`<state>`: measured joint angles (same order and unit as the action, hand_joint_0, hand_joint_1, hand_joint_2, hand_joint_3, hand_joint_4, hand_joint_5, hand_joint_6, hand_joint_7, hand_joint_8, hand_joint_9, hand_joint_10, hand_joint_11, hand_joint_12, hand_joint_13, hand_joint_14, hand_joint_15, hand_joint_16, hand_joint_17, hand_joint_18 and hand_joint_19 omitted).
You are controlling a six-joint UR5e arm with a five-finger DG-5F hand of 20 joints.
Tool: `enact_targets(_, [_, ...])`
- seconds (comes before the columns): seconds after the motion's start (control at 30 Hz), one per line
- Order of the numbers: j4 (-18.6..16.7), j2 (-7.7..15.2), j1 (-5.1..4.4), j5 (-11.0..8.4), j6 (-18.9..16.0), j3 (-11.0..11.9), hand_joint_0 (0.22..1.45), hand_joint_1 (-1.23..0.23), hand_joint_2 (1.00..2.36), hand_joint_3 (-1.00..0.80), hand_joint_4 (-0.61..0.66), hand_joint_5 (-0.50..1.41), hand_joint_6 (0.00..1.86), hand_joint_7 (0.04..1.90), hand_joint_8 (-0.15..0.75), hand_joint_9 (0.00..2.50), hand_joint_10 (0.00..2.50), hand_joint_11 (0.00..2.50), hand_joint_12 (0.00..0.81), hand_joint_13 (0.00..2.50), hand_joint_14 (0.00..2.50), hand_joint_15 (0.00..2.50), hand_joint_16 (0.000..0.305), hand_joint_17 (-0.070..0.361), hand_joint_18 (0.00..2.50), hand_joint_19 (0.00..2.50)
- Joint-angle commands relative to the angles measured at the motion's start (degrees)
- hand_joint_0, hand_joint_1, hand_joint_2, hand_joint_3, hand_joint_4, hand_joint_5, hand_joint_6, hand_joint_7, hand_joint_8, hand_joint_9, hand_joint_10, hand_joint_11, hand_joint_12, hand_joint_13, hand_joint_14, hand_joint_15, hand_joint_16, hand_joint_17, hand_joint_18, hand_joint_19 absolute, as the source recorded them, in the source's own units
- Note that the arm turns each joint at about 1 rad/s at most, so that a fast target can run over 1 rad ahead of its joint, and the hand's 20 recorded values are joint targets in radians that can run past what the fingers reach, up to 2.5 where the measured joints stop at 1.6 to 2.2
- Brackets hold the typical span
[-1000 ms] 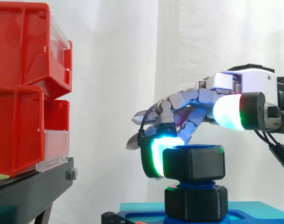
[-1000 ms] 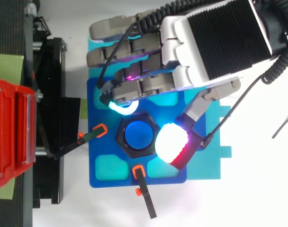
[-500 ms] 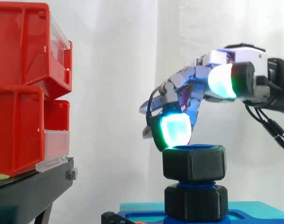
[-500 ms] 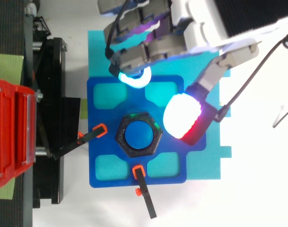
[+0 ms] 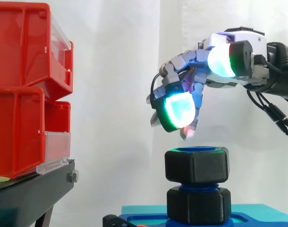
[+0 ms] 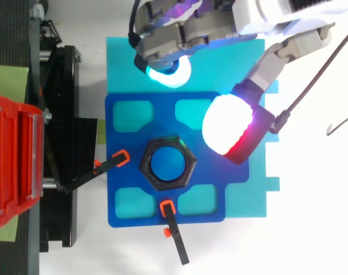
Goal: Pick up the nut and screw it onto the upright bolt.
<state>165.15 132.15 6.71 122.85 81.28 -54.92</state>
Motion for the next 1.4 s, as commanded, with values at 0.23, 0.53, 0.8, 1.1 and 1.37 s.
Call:
enact_targets(0.23, [-5.7,0.5,-3.37,-5.17,-0.2,-4.8,0.51,-0.08,1.0,-0.5,0.24,-0.07,0.5,0.82,0.231,0.98,0.0,0.0,0.247,0.61,0.0,0.0,0.029,0.066,0.35,0.08])
enact_targets(0.53, [-9.5,0.5,-5.04,-6.22,-1.9,-7.5,0.51,-0.07,1.0,-0.5,0.23,-0.08,0.5,0.75,0.223,0.9,0.0,0.0,0.264,0.52,0.0,0.0,0.03,0.068,0.26,0.04])
enact_targets(0.8, [-6.6,0.5,-5.65,-6.22,-1.8,-7.7,0.51,-0.04,1.0,-0.5,0.26,-0.06,0.5,0.91,0.24,0.9,0.0,0.0,0.27,0.51,0.0,0.0,0.031,0.069,0.24,0.04])
enact_targets(1.1, [-5.8,0.5,-6.36,-6.31,-1.7,-7.7,0.51,-0.04,1.0,-0.5,0.24,-0.03,0.51,1.11,0.249,0.91,0.0,0.0,0.268,0.52,0.0,0.0,0.03,0.068,0.24,0.03])
enact_targets(1.37, [-5.7,0.5,-6.71,-6.22,-1.8,-7.7,0.52,-0.06,1.0,-0.5,0.18,0.01,0.5,1.32,0.261,0.98,0.0,0.0,0.26,0.57,0.0,0.0,0.029,0.065,0.3,0.06])
